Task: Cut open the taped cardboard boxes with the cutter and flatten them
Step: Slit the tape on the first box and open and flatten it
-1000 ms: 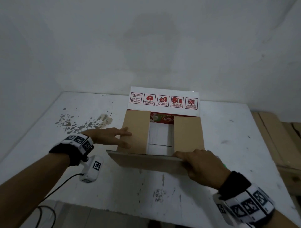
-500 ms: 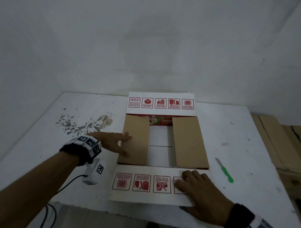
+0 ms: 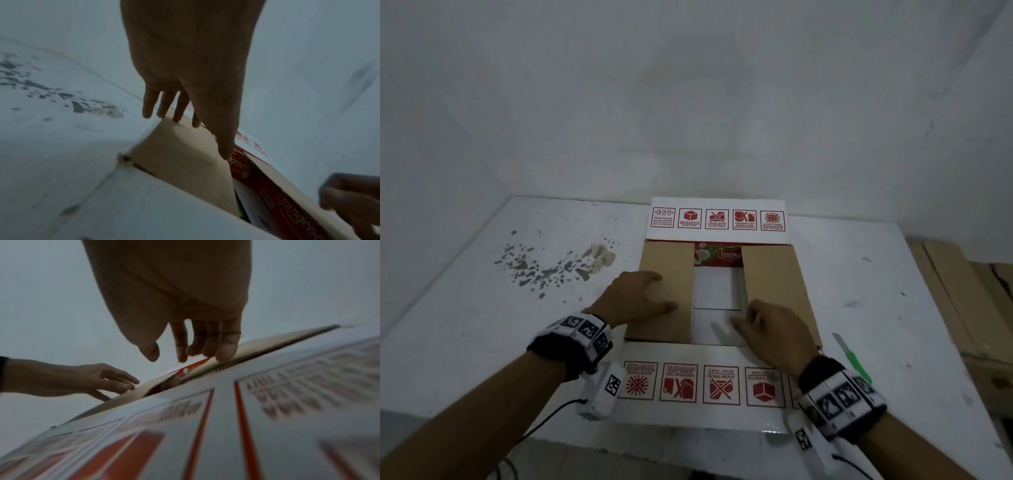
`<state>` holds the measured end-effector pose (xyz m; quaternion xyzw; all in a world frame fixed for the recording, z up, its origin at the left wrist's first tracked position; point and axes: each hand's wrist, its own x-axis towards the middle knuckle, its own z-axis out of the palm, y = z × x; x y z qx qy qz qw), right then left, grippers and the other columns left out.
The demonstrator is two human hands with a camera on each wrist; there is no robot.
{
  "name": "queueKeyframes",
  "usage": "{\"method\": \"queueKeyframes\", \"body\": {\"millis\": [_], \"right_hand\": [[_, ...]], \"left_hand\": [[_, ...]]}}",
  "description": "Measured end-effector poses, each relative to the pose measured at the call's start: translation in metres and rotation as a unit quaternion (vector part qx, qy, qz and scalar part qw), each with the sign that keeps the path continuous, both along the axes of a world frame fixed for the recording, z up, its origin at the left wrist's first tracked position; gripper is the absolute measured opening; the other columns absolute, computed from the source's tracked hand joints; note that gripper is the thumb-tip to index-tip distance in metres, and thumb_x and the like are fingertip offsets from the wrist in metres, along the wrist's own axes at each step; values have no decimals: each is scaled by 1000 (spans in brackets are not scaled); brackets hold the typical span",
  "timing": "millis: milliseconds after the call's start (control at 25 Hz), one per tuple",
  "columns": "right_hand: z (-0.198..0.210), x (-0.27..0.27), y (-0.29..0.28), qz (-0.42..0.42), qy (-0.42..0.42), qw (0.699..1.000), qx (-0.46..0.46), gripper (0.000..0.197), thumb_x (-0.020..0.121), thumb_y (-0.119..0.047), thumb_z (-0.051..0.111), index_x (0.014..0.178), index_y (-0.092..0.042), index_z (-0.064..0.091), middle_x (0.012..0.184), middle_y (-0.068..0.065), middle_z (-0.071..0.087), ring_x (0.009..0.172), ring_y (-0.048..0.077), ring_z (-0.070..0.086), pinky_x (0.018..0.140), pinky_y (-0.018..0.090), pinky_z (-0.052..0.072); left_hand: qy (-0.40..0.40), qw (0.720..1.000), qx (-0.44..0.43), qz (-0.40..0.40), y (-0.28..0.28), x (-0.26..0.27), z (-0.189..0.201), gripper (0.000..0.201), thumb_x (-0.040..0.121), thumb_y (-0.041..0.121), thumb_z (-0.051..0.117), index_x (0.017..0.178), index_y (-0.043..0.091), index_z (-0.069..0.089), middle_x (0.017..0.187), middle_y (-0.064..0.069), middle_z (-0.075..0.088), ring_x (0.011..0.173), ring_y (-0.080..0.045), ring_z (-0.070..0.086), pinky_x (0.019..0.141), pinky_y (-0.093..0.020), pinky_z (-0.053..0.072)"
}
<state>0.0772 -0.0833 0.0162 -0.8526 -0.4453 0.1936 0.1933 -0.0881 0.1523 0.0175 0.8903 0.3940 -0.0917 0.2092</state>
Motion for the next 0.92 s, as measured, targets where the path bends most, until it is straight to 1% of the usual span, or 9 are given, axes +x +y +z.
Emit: {"method": "queueKeyframes", "body": {"millis": [160, 240, 320, 440, 520, 640, 760, 840, 920], "right_hand": [[-3, 24, 35, -41, -113, 984, -130, 75, 74, -73, 65, 127, -24, 42, 122, 8, 45, 114, 27, 44, 92, 43, 46], [-6, 30, 40, -55, -134, 971, -190, 83, 70, -70, 69, 129, -23, 36, 128, 12, 40, 120, 33, 40, 98, 51, 41], [-1, 32, 40, -69, -118, 974, -179, 79, 72, -63, 71, 129, -22, 36, 129, 13, 42, 121, 34, 42, 100, 53, 40], [16, 46, 30, -138, 9, 990, -17, 55, 79, -47, 70, 123, -24, 46, 115, 4, 56, 103, 27, 56, 91, 43, 50], [30, 65, 13, -218, 152, 956, 124, 32, 83, -37, 69, 112, -28, 59, 108, -1, 66, 96, 20, 63, 80, 36, 55], [42, 98, -18, -293, 269, 891, 219, 15, 89, -17, 62, 100, -26, 68, 99, 11, 72, 82, 24, 66, 69, 33, 52], [39, 126, -52, -349, 288, 861, 234, 13, 90, -11, 64, 97, -19, 72, 102, 15, 70, 81, 28, 62, 74, 34, 50], [22, 139, -75, -387, 247, 866, 196, 8, 89, -17, 72, 96, -20, 69, 101, 16, 68, 82, 27, 61, 78, 36, 49], [-6, 143, -88, -398, 184, 891, 117, 28, 85, -30, 77, 110, -21, 65, 102, 17, 67, 95, 33, 62, 86, 40, 50]], "left_hand": [[43, 998, -15, 34, -20, 16, -11, 125, 58, 88, 66, 156, 34, 12, 164, -8, 5, 148, -33, 21, 114, -53, 30], [84, 995, -35, 35, -31, 20, -19, 136, 56, 90, 65, 157, 34, -8, 164, -10, -18, 151, -39, -2, 116, -59, 22], [84, 995, -43, 36, -38, 22, -26, 138, 60, 83, 70, 156, 34, -17, 160, -12, -30, 150, -41, -17, 117, -61, 19], [66, 996, -47, 43, -35, 19, -28, 131, 69, 75, 72, 156, 34, -17, 161, -12, -28, 150, -40, -17, 117, -60, 19], [51, 996, -57, 46, -33, 18, -27, 127, 71, 73, 71, 156, 34, -16, 162, -12, -27, 151, -40, -15, 117, -60, 18], [42, 996, -58, 45, -34, 20, -25, 126, 72, 73, 70, 156, 35, -15, 162, -12, -26, 151, -41, -13, 117, -61, 18], [39, 996, -62, 49, -33, 20, -24, 125, 72, 73, 70, 156, 35, -15, 162, -12, -25, 151, -41, -12, 118, -60, 18], [39, 996, -63, 51, -33, 21, -23, 124, 72, 72, 70, 156, 34, -14, 163, -12, -24, 151, -42, -11, 118, -60, 19], [41, 996, -64, 53, -33, 22, -22, 124, 73, 71, 70, 156, 34, -14, 163, -12, -23, 151, -41, -10, 118, -60, 19]]}}
